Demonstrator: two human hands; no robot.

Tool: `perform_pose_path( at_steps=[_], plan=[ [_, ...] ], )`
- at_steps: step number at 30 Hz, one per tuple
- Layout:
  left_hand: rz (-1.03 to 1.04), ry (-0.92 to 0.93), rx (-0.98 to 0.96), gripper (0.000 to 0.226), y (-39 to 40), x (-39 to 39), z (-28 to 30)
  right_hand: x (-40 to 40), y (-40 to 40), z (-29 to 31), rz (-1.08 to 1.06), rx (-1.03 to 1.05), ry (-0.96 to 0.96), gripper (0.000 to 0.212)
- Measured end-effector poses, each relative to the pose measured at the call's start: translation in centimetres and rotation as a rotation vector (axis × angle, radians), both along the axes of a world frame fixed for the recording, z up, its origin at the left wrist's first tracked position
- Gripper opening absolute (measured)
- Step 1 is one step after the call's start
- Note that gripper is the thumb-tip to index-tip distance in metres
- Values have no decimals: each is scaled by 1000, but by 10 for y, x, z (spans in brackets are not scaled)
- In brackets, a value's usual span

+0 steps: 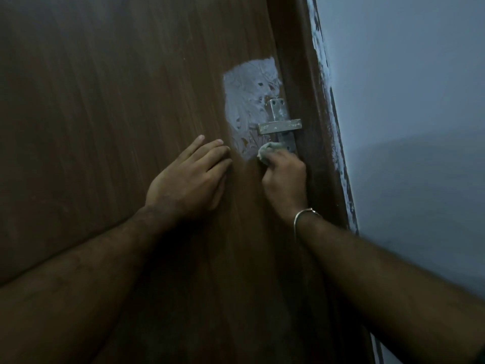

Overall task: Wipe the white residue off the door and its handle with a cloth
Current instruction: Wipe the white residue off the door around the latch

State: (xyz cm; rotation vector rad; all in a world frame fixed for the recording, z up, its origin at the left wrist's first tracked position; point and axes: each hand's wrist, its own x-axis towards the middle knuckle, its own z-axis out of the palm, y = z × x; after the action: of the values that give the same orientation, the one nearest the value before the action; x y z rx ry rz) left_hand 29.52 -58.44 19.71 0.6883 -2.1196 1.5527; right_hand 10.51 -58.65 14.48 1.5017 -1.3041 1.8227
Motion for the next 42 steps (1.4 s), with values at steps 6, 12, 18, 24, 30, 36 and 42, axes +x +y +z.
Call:
perform_pose_path(
  at_steps=[6,12,18,24,30,36,42],
  plan=[
    [30,-12,15,49,3,1,2,4,0,-4,29,-40,161,31],
    [47,-9,27,50,4,0,2,19,4,-10,13,-85,277,33],
    [51,-13,26,49,4,0,3,17,2,1,-26,-48,173,33],
    [33,-2,17,46,2,0,1,19,2,10,-26,-47,69,32],
    [34,0,25,48,4,0,1,9,1,17,-24,-45,76,34],
    [56,-7,41,50,9,0,2,9,-3,18,-1,-64,67,33],
    [31,33,52,49,11,-1,1,23,-3,20,12,-99,161,31]
  ],
)
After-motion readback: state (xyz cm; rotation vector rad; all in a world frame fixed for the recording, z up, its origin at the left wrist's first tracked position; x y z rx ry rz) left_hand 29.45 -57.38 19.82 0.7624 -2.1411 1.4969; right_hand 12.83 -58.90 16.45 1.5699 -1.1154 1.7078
